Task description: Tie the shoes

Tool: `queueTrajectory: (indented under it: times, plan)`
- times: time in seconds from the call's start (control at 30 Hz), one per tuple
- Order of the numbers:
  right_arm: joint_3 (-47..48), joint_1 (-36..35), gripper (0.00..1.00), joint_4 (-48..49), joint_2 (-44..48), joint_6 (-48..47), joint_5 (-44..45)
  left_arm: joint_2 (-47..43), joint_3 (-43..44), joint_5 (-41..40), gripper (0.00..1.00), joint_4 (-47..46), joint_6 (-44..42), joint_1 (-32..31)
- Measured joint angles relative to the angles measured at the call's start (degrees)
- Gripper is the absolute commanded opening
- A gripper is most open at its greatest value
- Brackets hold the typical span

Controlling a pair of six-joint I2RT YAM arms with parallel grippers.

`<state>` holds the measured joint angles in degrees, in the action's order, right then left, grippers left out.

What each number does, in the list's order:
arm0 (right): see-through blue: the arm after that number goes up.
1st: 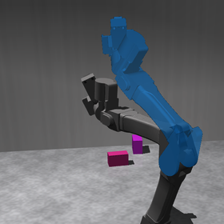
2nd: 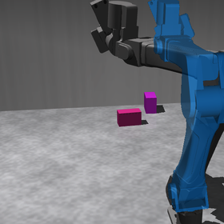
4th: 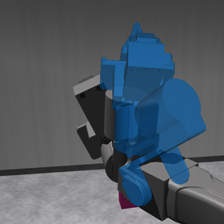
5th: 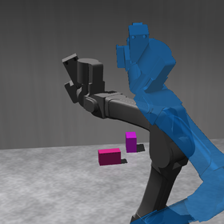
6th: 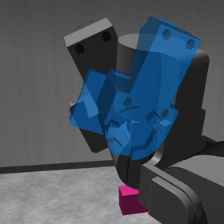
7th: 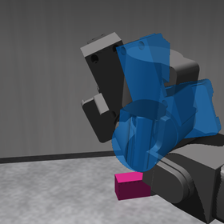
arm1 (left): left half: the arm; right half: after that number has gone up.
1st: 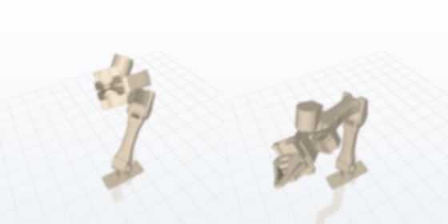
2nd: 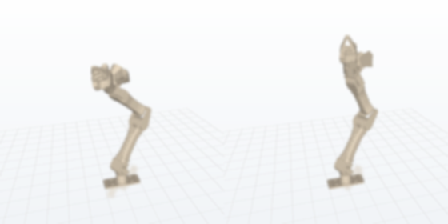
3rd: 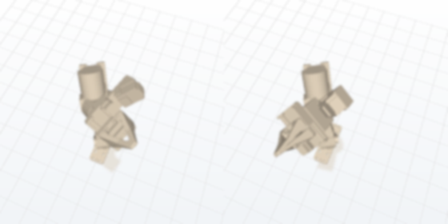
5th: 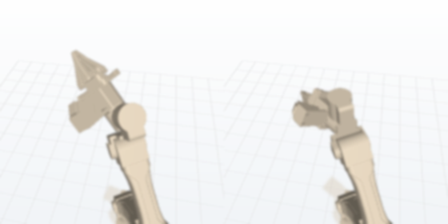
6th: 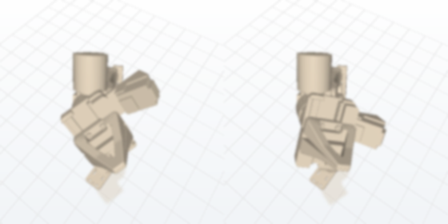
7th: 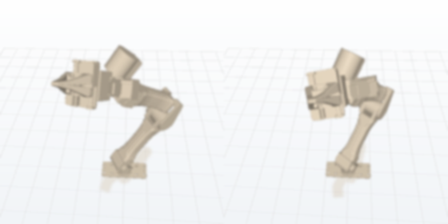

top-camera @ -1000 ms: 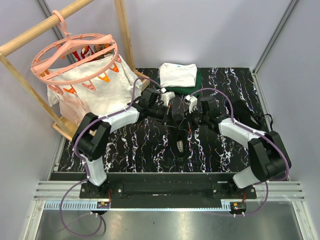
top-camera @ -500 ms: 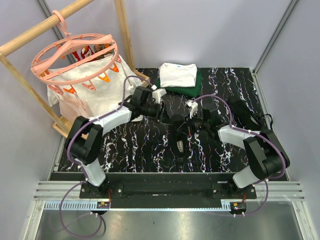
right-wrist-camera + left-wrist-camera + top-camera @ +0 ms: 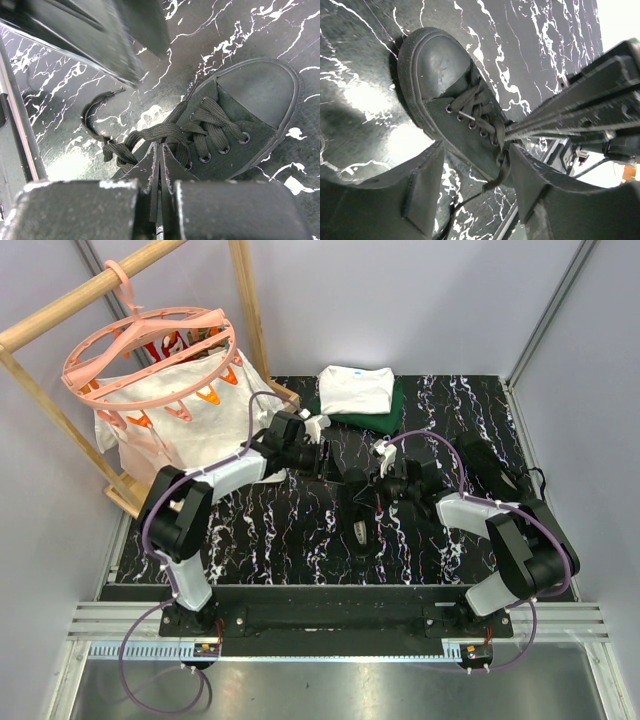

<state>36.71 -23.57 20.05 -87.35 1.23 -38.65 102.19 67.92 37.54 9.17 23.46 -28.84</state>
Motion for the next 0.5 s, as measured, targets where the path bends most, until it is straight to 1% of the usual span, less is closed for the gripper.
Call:
queueTrajectory:
  times: [0.1,0.5]
  plan:
    - [0.0,0.0,0.00,0.3,0.0,0.0,0.0,2.5,1.2,0.2,0.51,-0.7,1.6,-0.5]
    - [0.0,0.1,0.00,0.3,0.0,0.2,-0.1,7.1,4.2,2.6,0.48,-3.3,6.6,-1.6]
